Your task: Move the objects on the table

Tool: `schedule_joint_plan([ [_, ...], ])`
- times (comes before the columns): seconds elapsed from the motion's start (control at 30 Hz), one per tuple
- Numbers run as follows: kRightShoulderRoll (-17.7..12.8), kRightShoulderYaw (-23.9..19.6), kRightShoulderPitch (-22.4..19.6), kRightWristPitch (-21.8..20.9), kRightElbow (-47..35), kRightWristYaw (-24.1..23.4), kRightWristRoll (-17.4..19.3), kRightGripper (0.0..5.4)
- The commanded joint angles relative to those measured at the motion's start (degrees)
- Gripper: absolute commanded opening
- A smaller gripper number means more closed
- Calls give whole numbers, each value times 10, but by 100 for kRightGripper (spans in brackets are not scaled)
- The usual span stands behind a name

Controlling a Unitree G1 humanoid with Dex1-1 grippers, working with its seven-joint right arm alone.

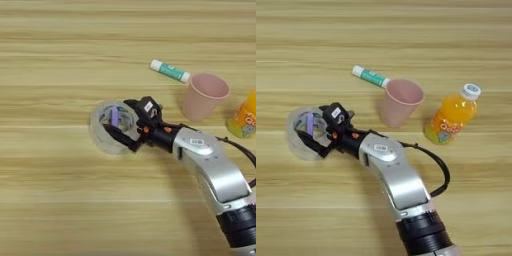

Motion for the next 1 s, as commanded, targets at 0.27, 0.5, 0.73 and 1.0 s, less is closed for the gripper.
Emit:
schedule_joint_plan([
  [0.27, -9, -26, -21, -3, -56, -17, 4, 536],
  [0.5, -4, -41, -21, -17, -67, -33, -1, 536],
  [0.73, 5, -70, 5, -55, -100, -69, -5, 536],
  [1.0, 25, -115, 28, -131, -124, -146, -36, 536],
])
